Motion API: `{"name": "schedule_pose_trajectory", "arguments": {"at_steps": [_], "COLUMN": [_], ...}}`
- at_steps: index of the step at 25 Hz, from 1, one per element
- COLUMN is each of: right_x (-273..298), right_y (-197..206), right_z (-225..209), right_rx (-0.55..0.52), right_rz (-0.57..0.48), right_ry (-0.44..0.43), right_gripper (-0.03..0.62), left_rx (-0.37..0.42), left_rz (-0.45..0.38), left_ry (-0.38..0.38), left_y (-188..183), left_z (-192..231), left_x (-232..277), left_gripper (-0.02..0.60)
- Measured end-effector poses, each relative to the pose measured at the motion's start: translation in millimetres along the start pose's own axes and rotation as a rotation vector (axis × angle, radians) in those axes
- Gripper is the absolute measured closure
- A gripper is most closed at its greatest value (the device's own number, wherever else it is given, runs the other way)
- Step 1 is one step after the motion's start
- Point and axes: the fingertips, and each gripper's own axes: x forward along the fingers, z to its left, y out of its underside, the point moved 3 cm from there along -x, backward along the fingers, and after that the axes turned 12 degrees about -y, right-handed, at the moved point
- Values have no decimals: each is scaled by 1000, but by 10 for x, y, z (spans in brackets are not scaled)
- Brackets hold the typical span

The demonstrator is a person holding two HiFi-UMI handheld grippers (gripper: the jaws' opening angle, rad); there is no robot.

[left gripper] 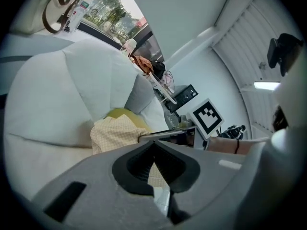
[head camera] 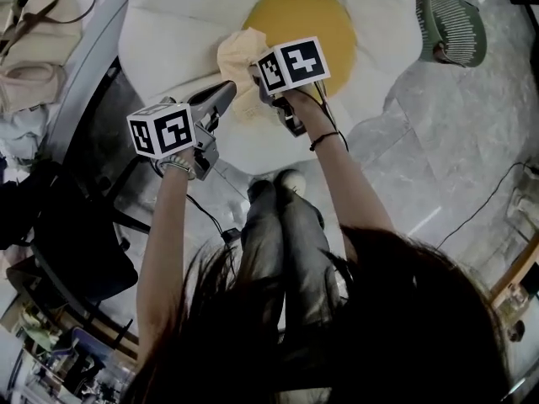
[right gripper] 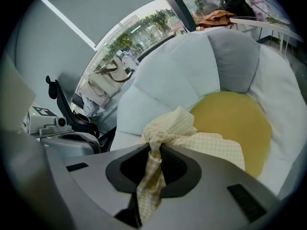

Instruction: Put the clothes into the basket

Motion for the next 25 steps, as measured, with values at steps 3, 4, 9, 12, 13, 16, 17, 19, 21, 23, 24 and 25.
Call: {"name": "schedule_pose_trajectory", "arguments": {"at_steps": [3,4,9,12,13,16,17,19,21,23,24,25], "right_x": [-237,-316,-673,-850,-903,-1040,-1082,-1170,-1270,-1387,-1447,-1504], "right_y": [-77,-104,-223,-314,-348,-421,-437,-479,-520,-557,-567,-572], "right_z": [225,303,677,852,894,1024,1076,1178,1271,1357,1401,1449], "right_rx": [-3,-5,-21,-33,-39,-49,-48,-46,-46,-47,-44,-36], "right_rz": [-16,-22,-44,-60,-64,-74,-78,-90,-105,-123,-133,-143], "right_ry": [-3,-3,-6,-10,-6,11,14,17,18,21,23,25], "right_gripper": [536,536,536,536,536,536,536,536,536,536,536,536], "left_rx": [-1,-2,2,10,13,21,23,25,9,-26,-39,-45], "left_rz": [-4,-7,-24,-41,-47,-58,-60,-71,-97,-138,-154,-163], "left_ry": [-3,-3,-3,0,4,14,15,18,18,18,18,19], "left_y": [-84,-116,-295,-422,-463,-548,-567,-615,-666,-714,-731,-741], "left_z": [-176,-236,-502,-640,-685,-796,-828,-890,-946,-999,-1032,-1071], "left_x": [-202,-271,-586,-735,-776,-917,-971,-1076,-1176,-1278,-1332,-1391], "left_gripper": [571,571,571,571,571,571,571,571,571,571,571,571]}}
